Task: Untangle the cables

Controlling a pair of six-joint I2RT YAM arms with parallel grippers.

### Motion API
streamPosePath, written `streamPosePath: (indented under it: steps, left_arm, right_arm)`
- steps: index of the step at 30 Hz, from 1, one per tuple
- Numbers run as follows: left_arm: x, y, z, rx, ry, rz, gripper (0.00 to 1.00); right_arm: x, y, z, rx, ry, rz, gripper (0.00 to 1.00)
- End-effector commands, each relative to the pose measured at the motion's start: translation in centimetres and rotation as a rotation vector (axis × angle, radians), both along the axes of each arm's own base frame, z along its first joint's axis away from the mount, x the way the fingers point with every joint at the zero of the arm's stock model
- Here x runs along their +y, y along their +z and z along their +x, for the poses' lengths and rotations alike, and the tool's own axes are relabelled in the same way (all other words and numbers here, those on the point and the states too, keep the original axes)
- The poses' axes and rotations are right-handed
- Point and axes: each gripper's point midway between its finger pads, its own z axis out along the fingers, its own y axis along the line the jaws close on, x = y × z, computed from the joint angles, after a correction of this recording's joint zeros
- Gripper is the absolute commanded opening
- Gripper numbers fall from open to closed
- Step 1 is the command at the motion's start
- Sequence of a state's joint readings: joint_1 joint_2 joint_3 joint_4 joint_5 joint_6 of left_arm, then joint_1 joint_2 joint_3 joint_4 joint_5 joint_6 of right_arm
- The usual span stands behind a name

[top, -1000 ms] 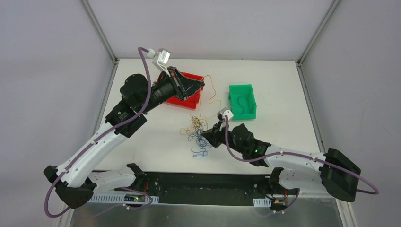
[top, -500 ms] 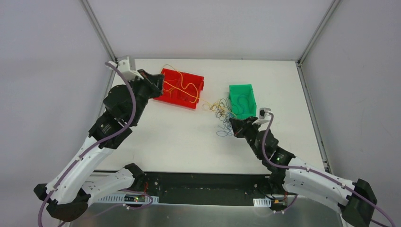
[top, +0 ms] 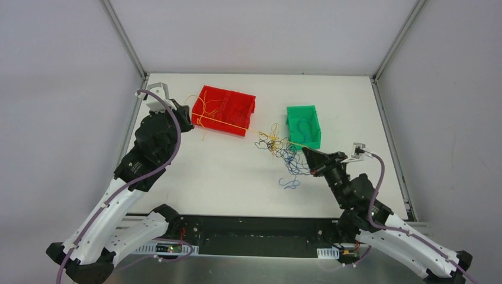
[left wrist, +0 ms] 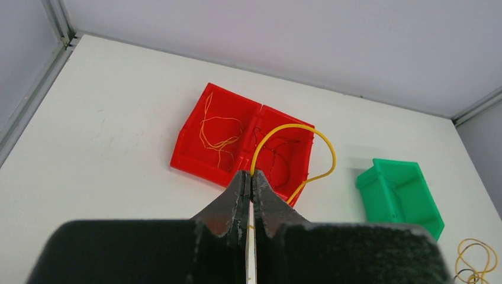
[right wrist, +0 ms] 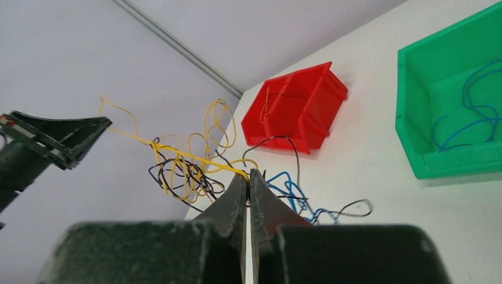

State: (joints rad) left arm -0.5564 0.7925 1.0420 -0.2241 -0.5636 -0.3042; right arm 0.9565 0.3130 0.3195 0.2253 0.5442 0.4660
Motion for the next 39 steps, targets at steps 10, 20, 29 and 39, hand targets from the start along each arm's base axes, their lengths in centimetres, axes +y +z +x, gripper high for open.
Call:
streamPosePath:
  steps: [10, 20, 29, 39]
  left_arm:
    - [6.8, 1.0, -1.8, -0.078, 0.262, 0.134, 0.0]
    - [1.8, -0.2, -1.3, -0.094, -0.026, 0.094, 0.0]
    - [-6.3, 1.1, -2.9, -0.172, -0.489, 0.062, 0.0]
    - [-15.4, 6.0, -4.1, -0.131, -0.913, -0.229, 0.0]
  right_arm:
    - [-6.2, 1.0, 0.0, -0.028, -0.22, 0.002, 0.0]
    - [5.4, -1.0, -0.6, 0.005, 0.241, -0.245, 0.15]
    - [11.8, -3.6, -2.3, 0.003, 0.502, -0.326, 0.72]
    - [12.0, -3.1, -2.9, -0.087, 0.516, -0.328, 0.82]
